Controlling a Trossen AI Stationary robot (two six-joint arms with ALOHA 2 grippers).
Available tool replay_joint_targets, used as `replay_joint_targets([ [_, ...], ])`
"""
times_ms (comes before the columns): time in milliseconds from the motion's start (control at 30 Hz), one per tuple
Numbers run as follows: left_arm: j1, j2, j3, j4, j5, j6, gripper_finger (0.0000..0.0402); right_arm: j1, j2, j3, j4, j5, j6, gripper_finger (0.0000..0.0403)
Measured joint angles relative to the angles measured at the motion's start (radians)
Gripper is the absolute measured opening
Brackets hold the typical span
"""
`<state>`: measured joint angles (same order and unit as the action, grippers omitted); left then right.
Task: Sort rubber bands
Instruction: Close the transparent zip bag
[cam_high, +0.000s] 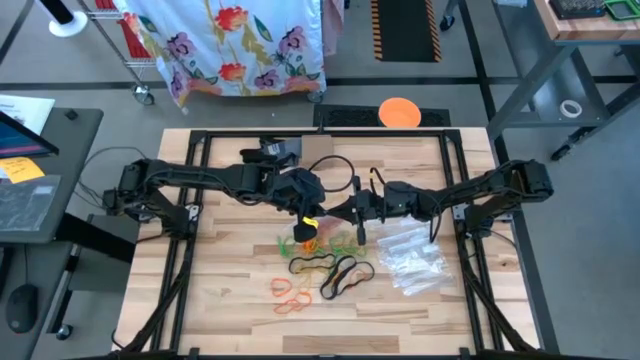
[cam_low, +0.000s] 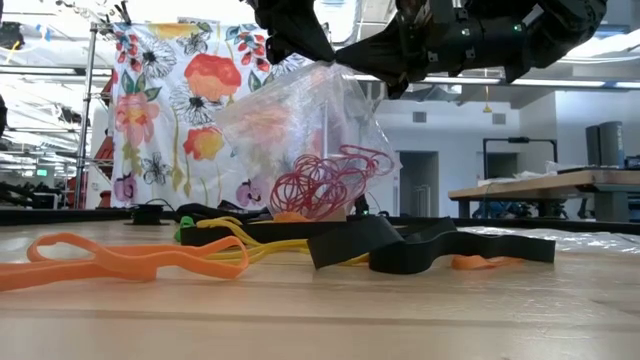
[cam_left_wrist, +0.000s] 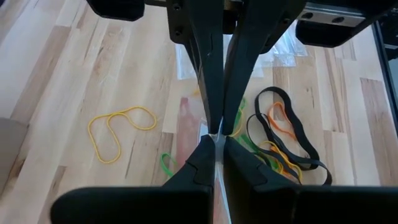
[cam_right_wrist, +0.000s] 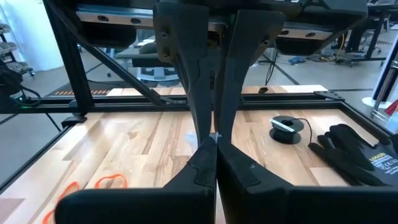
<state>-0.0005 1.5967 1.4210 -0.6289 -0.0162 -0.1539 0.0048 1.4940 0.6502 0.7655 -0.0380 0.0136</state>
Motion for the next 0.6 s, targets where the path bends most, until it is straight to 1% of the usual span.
replay_joint_targets([
  [333, 0.000, 0.000, 0.001, -0.030, 0.010, -0.052, 0.0003, 0.003, 0.000, 0.000, 0.011, 0.034, -0.012, 0.0000],
  [600, 0.000, 0.000, 0.001, -0.039, 0.030, -0.084, 0.0003, 0.003, 0.000, 0.000, 0.024, 0.036, -0.019, 0.0000],
])
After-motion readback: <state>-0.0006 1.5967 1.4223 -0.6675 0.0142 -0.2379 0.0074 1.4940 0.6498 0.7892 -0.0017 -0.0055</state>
